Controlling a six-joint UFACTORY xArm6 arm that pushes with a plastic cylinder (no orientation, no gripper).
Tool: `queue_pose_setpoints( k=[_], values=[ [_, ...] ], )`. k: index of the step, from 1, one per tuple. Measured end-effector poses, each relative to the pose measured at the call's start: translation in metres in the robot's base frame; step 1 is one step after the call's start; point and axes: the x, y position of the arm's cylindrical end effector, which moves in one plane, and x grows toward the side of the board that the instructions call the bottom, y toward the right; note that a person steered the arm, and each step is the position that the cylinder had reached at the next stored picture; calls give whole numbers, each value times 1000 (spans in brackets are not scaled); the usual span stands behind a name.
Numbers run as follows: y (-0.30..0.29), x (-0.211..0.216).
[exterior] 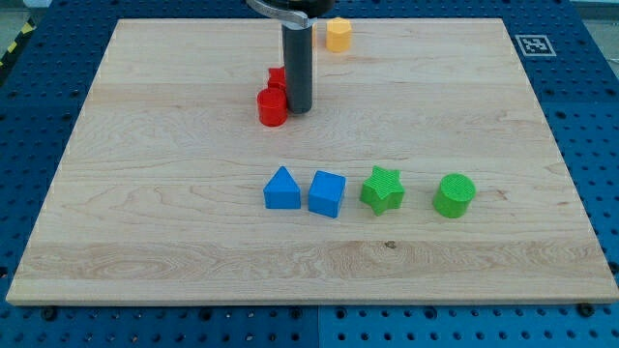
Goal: Move the red circle to the left
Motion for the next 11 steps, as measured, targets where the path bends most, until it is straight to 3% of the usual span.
queue_pose_setpoints(
  k=[2, 6, 8, 9, 11],
  values=[
    [27, 17],
    [-54, 16],
    [50, 19],
    [93, 3],
    [76, -87]
  ],
)
